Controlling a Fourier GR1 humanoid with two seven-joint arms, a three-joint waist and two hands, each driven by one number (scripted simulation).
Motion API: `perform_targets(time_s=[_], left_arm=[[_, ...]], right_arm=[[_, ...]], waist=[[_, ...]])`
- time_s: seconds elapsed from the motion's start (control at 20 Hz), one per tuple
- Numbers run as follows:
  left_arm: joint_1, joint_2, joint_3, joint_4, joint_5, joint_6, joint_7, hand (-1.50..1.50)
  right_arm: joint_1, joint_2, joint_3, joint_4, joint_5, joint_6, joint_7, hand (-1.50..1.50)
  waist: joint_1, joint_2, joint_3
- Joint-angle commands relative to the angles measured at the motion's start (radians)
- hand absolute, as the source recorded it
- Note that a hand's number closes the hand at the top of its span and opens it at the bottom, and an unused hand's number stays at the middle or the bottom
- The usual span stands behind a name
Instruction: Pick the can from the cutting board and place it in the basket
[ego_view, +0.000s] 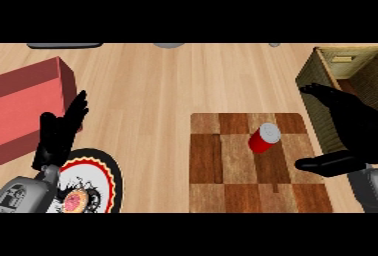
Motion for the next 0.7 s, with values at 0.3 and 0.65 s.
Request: perform_targets(time_s=[0.3, 0.65], left_arm=[[-0.029, -0.011, 0.006, 0.054, -0.013, -0.024, -0.026, 0.00], [-0.050, -0.006, 0.037, 0.060, -0.016, -0.078, 0.000, 0.00]], right_arm=[[-0.005, -0.507, -0.007, -0.002, 0.304, 0.217, 0.050, -1.50], [-0.004, -0.572, 0.005, 0.024, 0.311, 0.388, -0.027, -1.50]], waist=[[0.013, 0.002, -0.001], [0.031, 0.002, 0.001]])
